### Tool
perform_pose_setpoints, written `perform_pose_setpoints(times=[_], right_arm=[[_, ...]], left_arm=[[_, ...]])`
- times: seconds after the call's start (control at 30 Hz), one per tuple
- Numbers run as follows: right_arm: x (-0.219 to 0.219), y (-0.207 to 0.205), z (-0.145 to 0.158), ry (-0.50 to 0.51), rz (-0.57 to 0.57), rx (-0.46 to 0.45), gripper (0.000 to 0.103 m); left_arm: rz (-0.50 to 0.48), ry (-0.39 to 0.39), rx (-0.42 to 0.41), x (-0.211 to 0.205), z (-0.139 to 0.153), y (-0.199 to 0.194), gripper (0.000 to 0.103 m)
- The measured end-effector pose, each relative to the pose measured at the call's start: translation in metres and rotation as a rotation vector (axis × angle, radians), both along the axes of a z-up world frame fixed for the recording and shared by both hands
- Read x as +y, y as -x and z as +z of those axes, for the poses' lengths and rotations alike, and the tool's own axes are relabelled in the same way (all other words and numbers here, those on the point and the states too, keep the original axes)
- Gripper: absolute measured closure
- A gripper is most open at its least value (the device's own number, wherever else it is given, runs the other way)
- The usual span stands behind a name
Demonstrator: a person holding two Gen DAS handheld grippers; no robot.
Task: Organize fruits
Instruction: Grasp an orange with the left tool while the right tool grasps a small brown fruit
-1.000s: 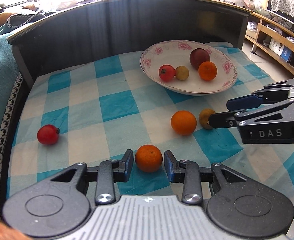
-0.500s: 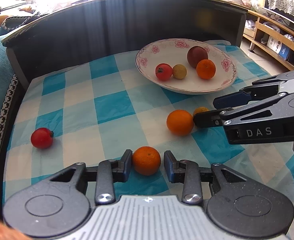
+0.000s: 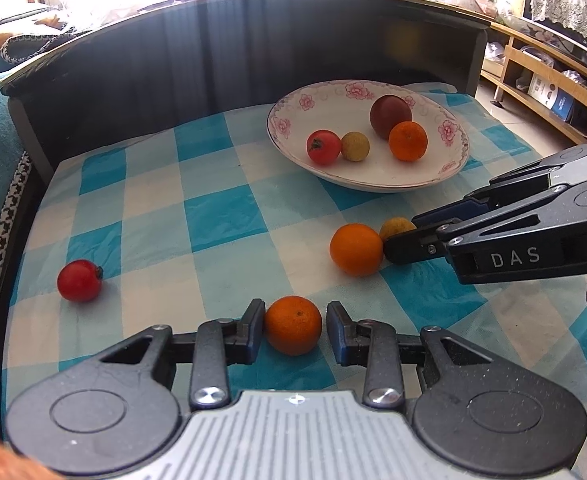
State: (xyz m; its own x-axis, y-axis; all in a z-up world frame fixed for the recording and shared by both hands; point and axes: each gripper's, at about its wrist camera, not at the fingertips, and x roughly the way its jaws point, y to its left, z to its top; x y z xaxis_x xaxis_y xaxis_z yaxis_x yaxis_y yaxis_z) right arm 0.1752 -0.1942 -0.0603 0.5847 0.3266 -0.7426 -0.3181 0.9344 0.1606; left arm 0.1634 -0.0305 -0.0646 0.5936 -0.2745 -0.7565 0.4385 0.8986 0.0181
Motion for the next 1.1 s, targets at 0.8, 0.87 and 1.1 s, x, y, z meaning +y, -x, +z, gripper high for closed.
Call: perform_pose_setpoints(times=[0.8,0.87,1.1], right_arm=[[-0.004,0.034,0.007,0.063,0.024,0.077,0.085],[-0.005,0.035,0.006,0.051,0.03,0.083,0.084],[-0.001,0.032,0.003,0.044,0.043,0.065,0.082]], left_arm=[[-0.104,0.049,0.025,-0.011,0.005,0.03,0.064],[-0.111,0.036,0.022,-0.014,0.003,0.031,0.064],[-0.114,0.018,0.016,-0.014,0.002,0.03,0.064]])
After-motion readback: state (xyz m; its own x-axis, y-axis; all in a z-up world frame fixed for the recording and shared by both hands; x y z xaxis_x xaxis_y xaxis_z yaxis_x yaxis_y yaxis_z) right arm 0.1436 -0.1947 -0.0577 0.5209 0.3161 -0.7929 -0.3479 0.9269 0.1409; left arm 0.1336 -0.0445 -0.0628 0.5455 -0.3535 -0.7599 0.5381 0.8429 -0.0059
